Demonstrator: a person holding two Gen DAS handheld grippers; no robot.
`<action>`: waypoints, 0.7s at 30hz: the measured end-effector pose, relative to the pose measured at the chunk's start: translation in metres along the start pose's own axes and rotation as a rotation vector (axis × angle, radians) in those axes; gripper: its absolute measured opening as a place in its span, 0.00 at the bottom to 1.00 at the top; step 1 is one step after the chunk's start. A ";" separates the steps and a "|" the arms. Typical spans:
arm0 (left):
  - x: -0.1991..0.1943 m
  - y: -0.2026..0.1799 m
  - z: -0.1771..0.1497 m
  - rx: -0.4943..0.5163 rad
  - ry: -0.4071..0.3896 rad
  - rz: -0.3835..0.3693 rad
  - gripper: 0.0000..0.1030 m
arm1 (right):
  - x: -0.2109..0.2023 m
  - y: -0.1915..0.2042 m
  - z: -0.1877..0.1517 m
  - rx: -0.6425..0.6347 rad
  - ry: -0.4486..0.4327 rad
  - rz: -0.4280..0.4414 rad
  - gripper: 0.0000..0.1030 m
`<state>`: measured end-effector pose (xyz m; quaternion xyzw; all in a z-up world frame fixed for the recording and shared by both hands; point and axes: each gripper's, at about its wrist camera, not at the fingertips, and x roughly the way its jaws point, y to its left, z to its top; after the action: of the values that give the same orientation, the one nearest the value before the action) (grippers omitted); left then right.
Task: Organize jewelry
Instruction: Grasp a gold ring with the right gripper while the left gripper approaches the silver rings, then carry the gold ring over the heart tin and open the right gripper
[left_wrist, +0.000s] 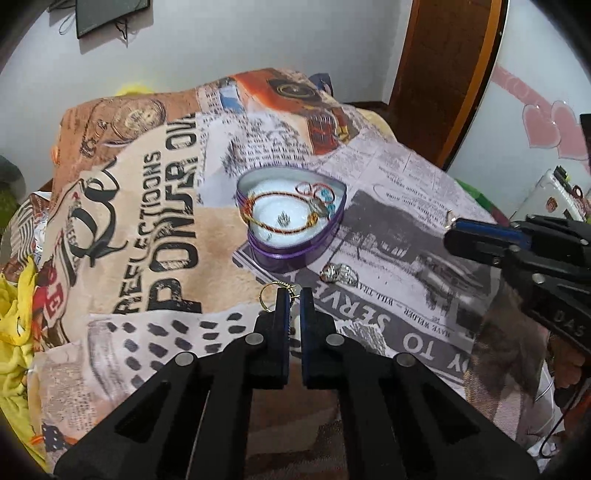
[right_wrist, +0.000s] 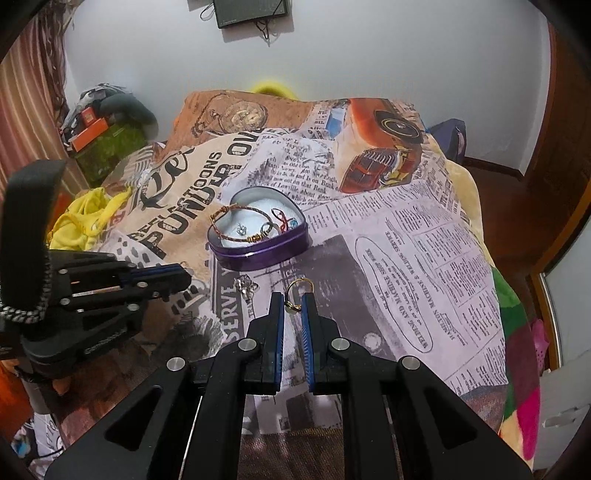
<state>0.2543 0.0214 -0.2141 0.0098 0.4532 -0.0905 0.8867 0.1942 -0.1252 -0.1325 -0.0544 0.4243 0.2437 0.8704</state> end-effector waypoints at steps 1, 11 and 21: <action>-0.003 0.001 0.002 -0.003 -0.009 -0.003 0.03 | 0.000 0.001 0.002 -0.003 -0.003 0.001 0.08; -0.022 0.010 0.025 -0.041 -0.085 -0.036 0.03 | 0.004 0.007 0.024 -0.025 -0.044 0.004 0.08; -0.016 0.022 0.051 -0.062 -0.119 -0.041 0.03 | 0.017 0.008 0.054 -0.038 -0.081 0.012 0.08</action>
<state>0.2897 0.0401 -0.1725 -0.0321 0.4026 -0.0950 0.9099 0.2378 -0.0952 -0.1106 -0.0587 0.3842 0.2588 0.8843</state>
